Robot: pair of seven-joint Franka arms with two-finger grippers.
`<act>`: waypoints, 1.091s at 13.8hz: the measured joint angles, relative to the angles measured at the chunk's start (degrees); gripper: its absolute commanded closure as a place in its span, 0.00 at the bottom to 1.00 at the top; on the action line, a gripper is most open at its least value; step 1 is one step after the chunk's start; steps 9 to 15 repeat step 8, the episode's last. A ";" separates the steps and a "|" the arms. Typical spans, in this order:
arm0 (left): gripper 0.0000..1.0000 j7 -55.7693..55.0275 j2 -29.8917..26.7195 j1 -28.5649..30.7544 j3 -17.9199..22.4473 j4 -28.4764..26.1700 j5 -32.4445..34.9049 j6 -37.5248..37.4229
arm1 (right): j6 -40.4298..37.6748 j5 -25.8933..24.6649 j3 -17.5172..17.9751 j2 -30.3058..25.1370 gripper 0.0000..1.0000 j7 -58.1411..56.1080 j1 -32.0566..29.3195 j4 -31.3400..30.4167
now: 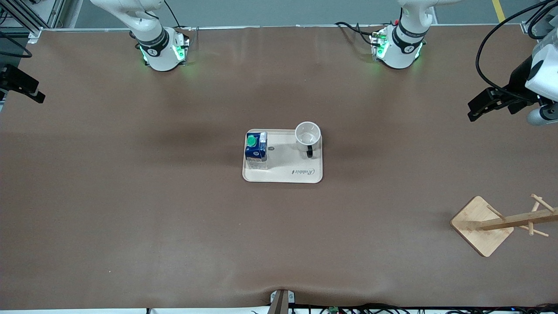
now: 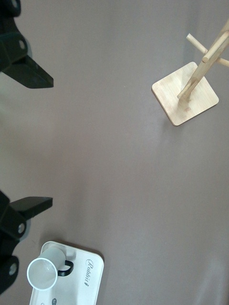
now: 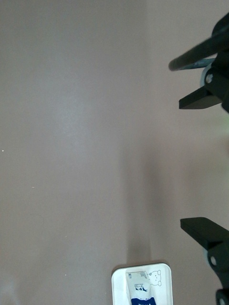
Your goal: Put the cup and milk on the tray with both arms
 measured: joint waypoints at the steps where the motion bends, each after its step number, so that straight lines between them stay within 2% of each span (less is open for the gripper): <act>1: 0.00 0.00 0.00 0.00 0.00 0.08 0.00 -0.10 | -0.01 0.00 0.00 0.14 0.00 0.04 -0.05 0.00; 15: 0.00 0.00 0.00 -0.03 -0.08 0.11 0.00 -0.27 | 0.00 0.06 0.00 0.46 0.00 0.37 -0.07 0.00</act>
